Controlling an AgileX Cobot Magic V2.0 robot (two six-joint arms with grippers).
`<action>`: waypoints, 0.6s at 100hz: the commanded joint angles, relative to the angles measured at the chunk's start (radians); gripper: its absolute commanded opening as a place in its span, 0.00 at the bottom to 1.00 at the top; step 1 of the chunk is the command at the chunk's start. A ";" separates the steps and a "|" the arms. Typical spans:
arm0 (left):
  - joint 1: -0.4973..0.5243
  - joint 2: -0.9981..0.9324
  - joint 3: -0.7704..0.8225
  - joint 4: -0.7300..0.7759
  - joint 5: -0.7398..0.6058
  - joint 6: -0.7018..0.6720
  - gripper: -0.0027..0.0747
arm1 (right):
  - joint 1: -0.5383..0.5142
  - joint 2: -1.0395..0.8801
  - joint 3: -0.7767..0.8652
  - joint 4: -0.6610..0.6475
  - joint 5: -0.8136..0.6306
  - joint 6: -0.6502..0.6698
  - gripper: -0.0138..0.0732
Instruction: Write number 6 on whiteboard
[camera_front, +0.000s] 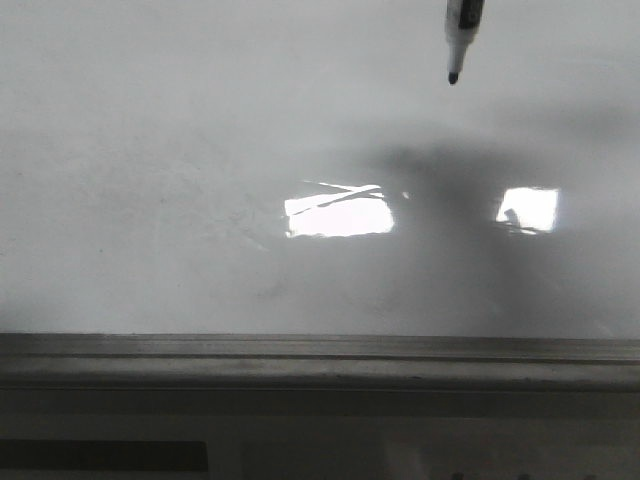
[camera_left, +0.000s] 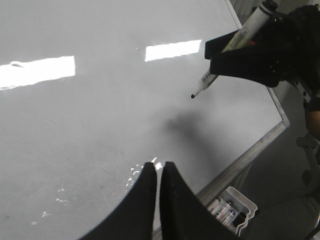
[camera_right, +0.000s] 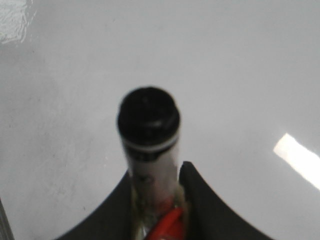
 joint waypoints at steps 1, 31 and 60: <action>-0.003 0.003 -0.027 -0.019 0.011 -0.008 0.01 | 0.060 -0.027 -0.055 -0.011 -0.114 -0.011 0.11; -0.003 0.003 -0.027 -0.019 0.011 -0.008 0.01 | 0.264 -0.068 -0.057 -0.066 -0.270 -0.011 0.11; -0.003 0.003 -0.027 -0.019 0.011 -0.008 0.01 | 0.268 -0.066 -0.057 -0.062 -0.189 -0.011 0.11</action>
